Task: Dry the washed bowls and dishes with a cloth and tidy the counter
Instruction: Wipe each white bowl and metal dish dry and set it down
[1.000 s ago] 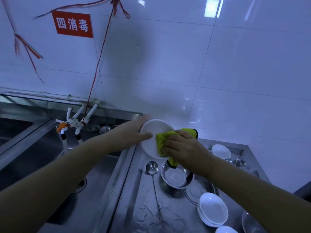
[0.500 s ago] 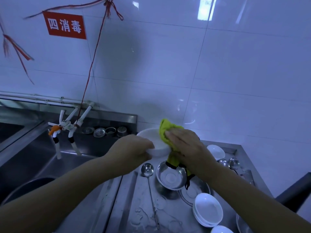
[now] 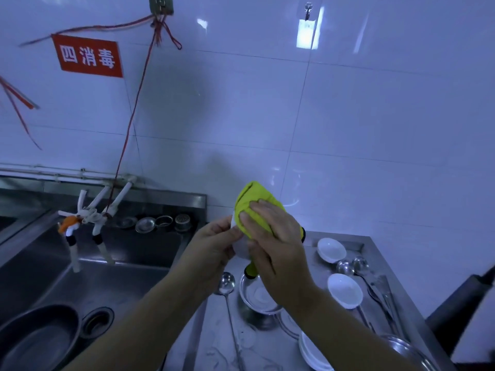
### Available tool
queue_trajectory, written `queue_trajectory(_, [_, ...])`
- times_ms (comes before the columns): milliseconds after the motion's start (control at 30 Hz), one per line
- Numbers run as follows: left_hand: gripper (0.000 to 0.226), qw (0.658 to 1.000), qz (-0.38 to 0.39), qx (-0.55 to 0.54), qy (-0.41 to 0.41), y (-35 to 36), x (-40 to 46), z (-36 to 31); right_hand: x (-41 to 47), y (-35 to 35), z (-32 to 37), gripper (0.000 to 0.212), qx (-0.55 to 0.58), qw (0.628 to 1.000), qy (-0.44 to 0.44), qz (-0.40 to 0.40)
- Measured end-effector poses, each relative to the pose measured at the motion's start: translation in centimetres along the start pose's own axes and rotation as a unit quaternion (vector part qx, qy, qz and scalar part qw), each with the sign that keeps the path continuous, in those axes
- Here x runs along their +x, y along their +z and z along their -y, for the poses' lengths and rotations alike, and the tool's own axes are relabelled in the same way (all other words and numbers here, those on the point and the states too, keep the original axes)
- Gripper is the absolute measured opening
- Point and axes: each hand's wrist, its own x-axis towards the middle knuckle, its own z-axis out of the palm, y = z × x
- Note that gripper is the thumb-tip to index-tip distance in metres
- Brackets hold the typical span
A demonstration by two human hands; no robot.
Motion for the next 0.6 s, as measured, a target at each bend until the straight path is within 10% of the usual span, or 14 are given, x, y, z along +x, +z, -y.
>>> queue_trajectory(167, [0.027,0.999,0.023,-0.039,0.006,0.1,-0.2,0.5,0.1,-0.4,-0.5,0.031,-0.016,0.999,0.028,-0.013])
queue_trajectory(400, [0.023,0.999,0.021,-0.002,0.025,-0.3,-0.6,0.1,2.9,-1.8,-2.0,0.035,0.212,0.921,0.325,-0.019])
queue_trajectory(600, [0.026,0.997,0.003,0.074,0.034,-0.4,-0.1,-0.4,3.4,-0.8,-0.1,0.032,0.04,0.987,0.15,0.049])
